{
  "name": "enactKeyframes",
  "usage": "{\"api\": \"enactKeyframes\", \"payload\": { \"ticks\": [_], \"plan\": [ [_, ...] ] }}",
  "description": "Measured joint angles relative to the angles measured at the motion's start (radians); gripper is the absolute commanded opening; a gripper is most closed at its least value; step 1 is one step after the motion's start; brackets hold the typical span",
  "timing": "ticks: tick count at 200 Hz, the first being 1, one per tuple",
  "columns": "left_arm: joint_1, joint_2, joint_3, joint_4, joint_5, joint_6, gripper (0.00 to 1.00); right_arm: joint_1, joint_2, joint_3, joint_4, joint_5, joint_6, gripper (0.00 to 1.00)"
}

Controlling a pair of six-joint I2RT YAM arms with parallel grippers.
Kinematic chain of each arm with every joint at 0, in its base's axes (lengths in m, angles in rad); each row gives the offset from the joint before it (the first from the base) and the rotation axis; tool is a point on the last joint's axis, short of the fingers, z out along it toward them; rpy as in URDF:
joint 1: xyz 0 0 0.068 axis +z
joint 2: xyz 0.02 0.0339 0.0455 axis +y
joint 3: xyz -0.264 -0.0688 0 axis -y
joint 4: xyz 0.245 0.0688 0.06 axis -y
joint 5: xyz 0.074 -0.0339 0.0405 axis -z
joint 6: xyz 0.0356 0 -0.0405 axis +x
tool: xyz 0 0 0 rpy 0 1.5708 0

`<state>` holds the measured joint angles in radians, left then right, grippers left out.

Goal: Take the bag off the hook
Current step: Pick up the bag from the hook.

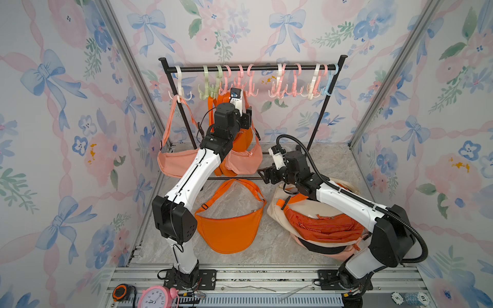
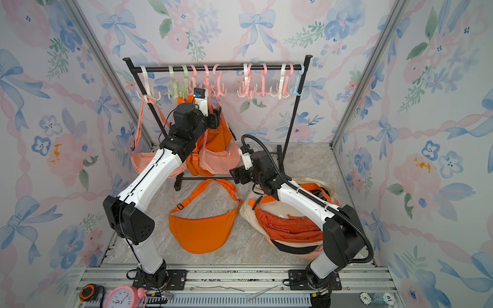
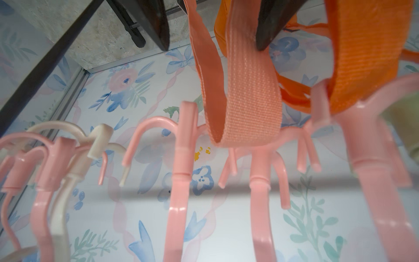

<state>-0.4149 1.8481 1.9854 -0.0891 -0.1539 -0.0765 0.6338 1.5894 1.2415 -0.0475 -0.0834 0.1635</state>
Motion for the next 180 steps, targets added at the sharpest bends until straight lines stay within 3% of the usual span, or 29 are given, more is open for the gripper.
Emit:
{"api": "enactKeyframes", "payload": {
  "ticks": [17,58,74,84,99,180],
  "plan": [
    [0.006,0.046,0.073,-0.032,-0.007,0.027,0.35,-0.009,0.0,0.002,0.0,-0.014,0.0,0.86],
    [0.028,0.059,0.089,-0.064,-0.014,0.036,0.32,-0.035,0.004,0.044,-0.001,-0.049,0.0,0.86],
    [0.035,0.059,0.089,-0.071,-0.013,0.036,0.25,-0.047,0.023,0.092,-0.001,-0.068,0.0,0.86],
    [0.038,0.059,0.089,-0.076,-0.01,0.045,0.19,-0.056,0.042,0.126,0.0,-0.078,0.0,0.86],
    [0.041,0.059,0.089,-0.077,0.0,0.041,0.0,-0.069,0.085,0.193,0.0,-0.097,-0.008,0.86],
    [0.039,0.058,0.089,-0.082,0.127,0.047,0.0,-0.125,0.407,0.625,0.05,-0.174,-0.06,0.87]
  ]
}}
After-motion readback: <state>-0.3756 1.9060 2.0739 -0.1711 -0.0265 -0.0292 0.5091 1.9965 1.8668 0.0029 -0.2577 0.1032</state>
